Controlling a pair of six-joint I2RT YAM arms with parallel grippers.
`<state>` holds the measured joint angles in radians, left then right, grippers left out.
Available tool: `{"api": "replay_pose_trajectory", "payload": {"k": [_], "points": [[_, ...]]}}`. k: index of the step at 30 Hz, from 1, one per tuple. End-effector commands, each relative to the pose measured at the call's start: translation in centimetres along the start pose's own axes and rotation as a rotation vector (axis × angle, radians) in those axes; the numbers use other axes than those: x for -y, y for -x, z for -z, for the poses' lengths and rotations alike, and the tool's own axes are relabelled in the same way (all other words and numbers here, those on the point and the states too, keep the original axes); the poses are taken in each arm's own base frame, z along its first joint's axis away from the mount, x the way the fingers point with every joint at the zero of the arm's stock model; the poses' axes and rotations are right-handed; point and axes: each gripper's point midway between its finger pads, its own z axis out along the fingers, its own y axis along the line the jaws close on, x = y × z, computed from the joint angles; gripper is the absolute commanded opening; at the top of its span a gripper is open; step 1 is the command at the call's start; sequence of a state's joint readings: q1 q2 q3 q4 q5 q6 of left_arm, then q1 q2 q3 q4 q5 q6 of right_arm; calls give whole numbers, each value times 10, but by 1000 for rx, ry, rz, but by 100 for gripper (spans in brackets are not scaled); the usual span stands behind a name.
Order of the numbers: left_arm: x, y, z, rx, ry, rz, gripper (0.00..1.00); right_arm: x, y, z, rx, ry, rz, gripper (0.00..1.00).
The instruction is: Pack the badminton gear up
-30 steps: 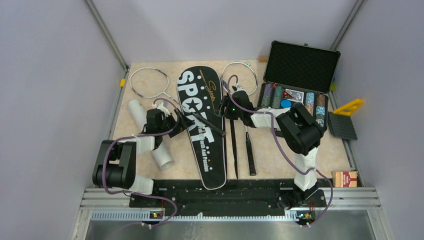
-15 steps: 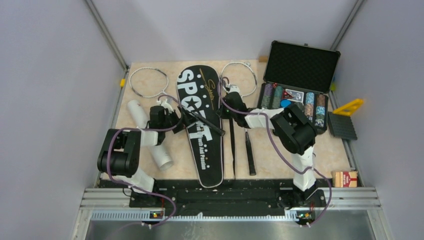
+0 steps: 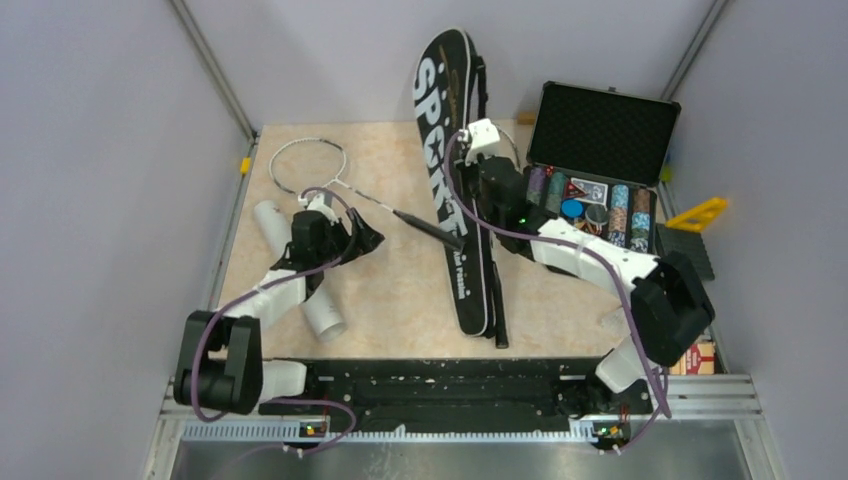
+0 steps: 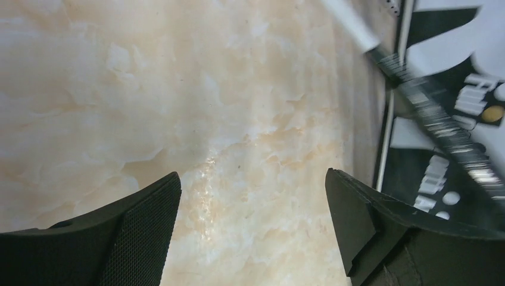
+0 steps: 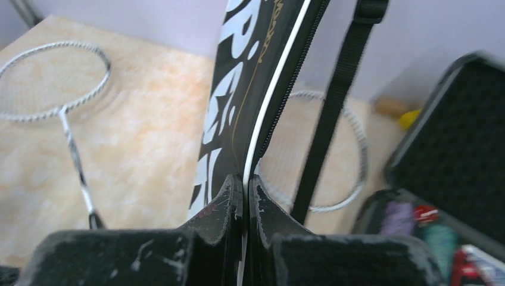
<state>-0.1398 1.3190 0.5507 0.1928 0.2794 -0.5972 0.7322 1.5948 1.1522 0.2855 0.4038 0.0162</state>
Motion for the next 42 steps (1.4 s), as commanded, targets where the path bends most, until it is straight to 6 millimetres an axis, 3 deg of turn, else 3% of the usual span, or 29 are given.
{"api": "replay_pose_trajectory", "payload": {"k": [1, 5, 8, 17, 25, 30, 33, 42], "points": [[20, 28, 20, 91, -2, -59, 94, 23, 71, 21, 160, -75, 168, 0], [42, 39, 36, 131, -75, -74, 96, 26, 91, 29, 160, -93, 297, 0], [56, 44, 45, 153, -123, -80, 97, 22, 89, 31, 115, -66, 346, 0], [93, 60, 55, 181, -262, -68, 99, -36, 17, 33, -20, 118, 362, 0], [85, 70, 40, 209, -222, 23, 99, -93, -57, 48, -64, 173, 356, 0], [89, 69, 39, 223, -261, 52, 99, -104, -75, 50, -97, 148, 294, 0], [92, 71, 40, 232, -272, 61, 99, -117, -78, 57, -74, 190, 299, 0], [105, 70, 39, 232, -368, 92, 99, -131, -83, 61, -88, 229, 251, 0]]}}
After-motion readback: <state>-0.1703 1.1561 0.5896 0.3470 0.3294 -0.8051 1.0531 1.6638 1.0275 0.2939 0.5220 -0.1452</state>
